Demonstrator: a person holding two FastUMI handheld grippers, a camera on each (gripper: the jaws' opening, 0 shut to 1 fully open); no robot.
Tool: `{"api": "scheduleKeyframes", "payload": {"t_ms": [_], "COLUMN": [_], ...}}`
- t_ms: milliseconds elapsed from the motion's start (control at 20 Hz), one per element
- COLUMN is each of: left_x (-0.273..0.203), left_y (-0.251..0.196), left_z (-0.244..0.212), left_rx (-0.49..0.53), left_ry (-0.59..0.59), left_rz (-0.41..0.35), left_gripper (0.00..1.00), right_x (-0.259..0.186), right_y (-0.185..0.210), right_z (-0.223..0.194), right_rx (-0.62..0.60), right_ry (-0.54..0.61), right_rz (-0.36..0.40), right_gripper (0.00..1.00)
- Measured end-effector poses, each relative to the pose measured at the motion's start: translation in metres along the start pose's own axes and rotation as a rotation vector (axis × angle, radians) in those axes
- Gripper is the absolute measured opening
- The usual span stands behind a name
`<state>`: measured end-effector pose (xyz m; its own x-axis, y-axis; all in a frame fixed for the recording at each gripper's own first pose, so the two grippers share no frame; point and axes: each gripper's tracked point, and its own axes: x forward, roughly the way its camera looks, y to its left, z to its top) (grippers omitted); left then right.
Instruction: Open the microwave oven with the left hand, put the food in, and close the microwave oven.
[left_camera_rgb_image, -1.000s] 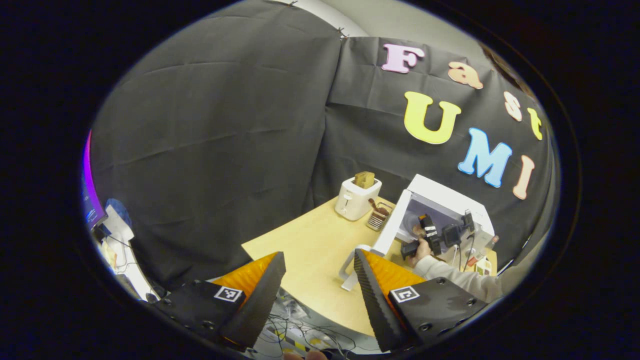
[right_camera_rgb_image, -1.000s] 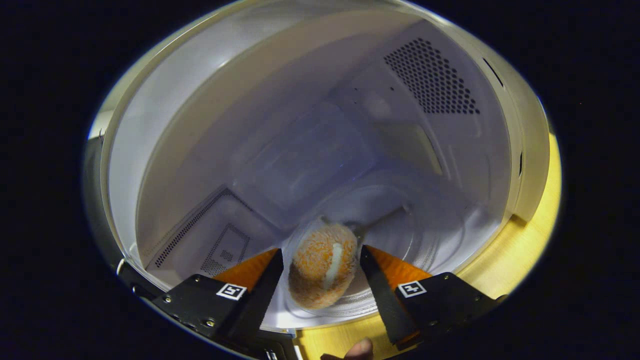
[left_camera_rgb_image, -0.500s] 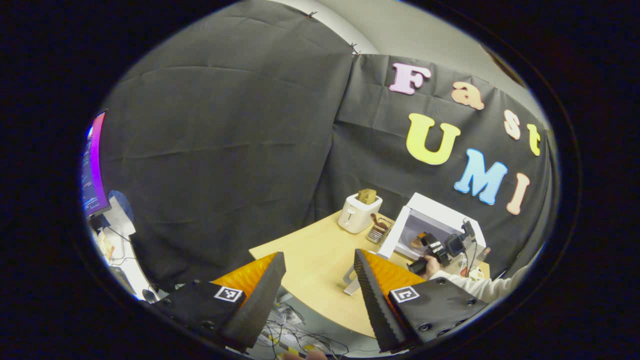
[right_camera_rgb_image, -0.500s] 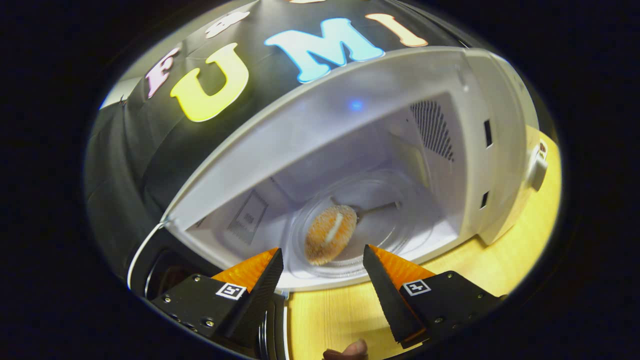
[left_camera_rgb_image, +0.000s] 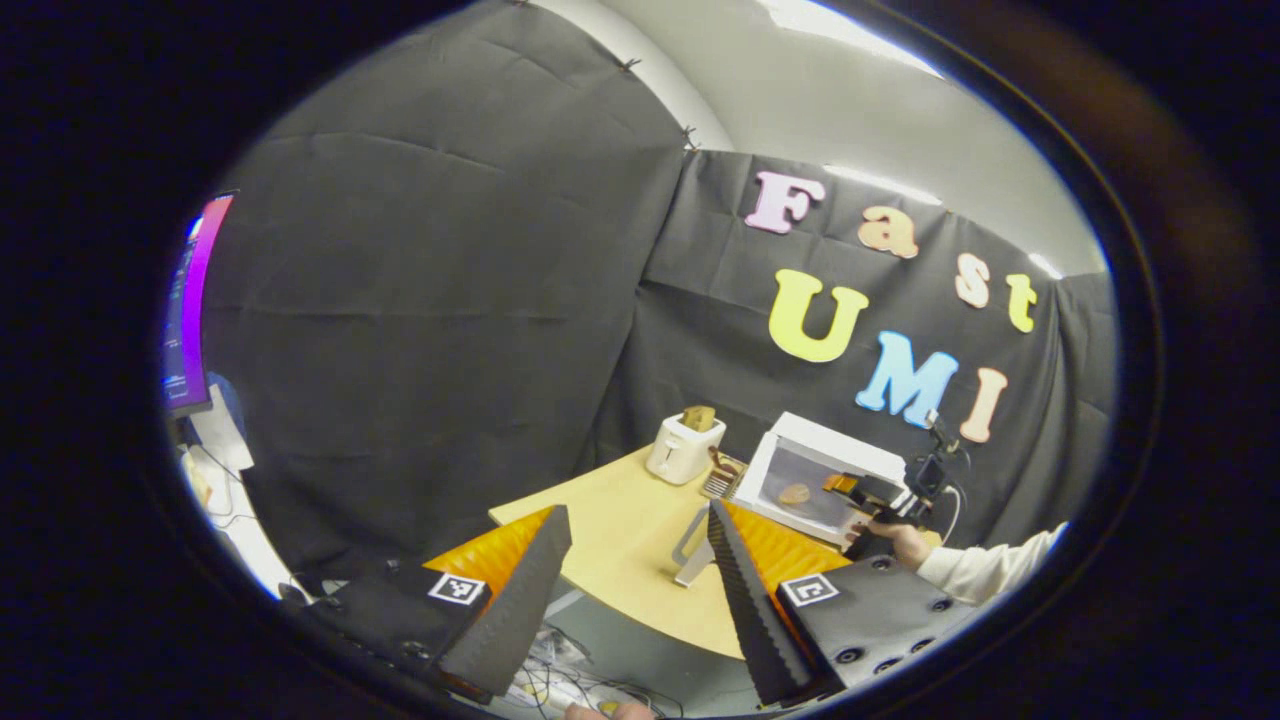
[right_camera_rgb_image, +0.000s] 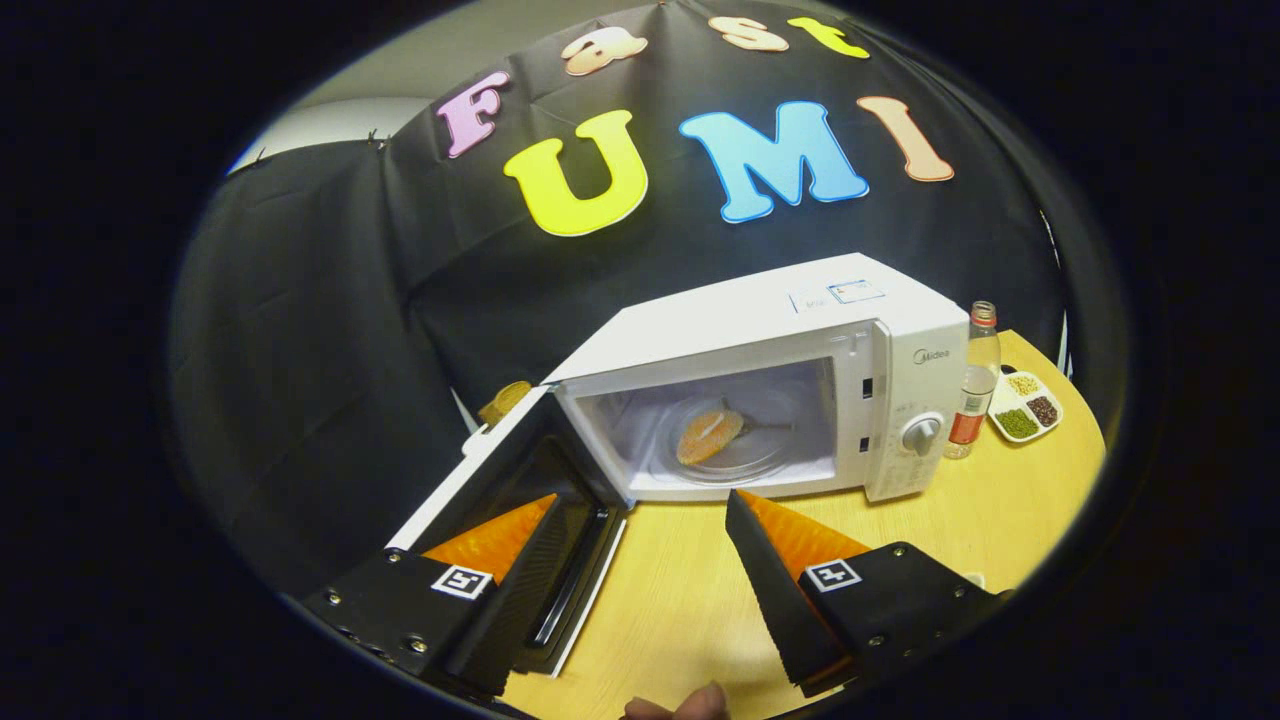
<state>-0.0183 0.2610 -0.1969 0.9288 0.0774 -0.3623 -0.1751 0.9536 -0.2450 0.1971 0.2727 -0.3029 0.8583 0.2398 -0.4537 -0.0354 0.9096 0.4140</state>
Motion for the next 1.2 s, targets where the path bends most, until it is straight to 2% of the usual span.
{"api": "scheduleKeyframes", "payload": {"t_ms": [100, 350, 450, 600, 700, 750, 800, 950, 1100, 1150, 1200], "left_x": [0.009, 0.028, 0.040, 0.057, 0.067, 0.076, 0.086, 0.123, 0.179, 0.197, 0.216], "left_y": [-0.008, -0.039, -0.056, -0.082, -0.101, -0.107, -0.109, -0.113, -0.091, -0.082, -0.073], "left_z": [0.004, 0.020, 0.014, 0.003, 0.000, 0.000, -0.006, -0.019, -0.042, -0.049, -0.058], "left_rx": [0.032, 0.036, 0.040, 0.100, 0.130, 0.141, 0.145, 0.159, 0.169, 0.165, 0.172], "left_ry": [-0.008, -0.030, -0.006, 0.028, 0.019, 0.010, 0.024, 0.056, 0.093, 0.109, 0.127], "left_rz": [-0.039, -0.112, -0.123, -0.129, -0.137, -0.132, -0.126, -0.131, -0.110, -0.104, -0.106], "left_gripper": [0.87, 0.87, 0.87, 0.86, 0.86, 0.87, 0.86, 0.87, 0.86, 0.91, 0.91], "right_x": [-0.046, -0.125, -0.152, -0.184, -0.201, -0.206, -0.211, -0.230, -0.240, -0.241, -0.242], "right_y": [0.005, 0.001, -0.003, -0.023, -0.032, -0.040, -0.051, -0.065, -0.082, -0.080, -0.080], "right_z": [0.006, 0.016, 0.018, 0.033, 0.039, 0.043, 0.043, 0.053, 0.059, 0.059, 0.061], "right_rx": [-0.035, -0.197, -0.209, -0.264, -0.271, -0.265, -0.252, -0.228, -0.245, -0.231, -0.222], "right_ry": [-0.007, -0.037, -0.034, -0.063, -0.089, -0.096, -0.081, -0.106, -0.129, -0.130, -0.125], "right_rz": [0.043, 0.144, 0.171, 0.166, 0.189, 0.178, 0.160, 0.122, 0.035, 0.011, -0.013], "right_gripper": [0.98, 0.98, 0.98, 0.97, 0.98, 0.93, 0.98, 0.98, 0.98, 0.98, 0.97]}}
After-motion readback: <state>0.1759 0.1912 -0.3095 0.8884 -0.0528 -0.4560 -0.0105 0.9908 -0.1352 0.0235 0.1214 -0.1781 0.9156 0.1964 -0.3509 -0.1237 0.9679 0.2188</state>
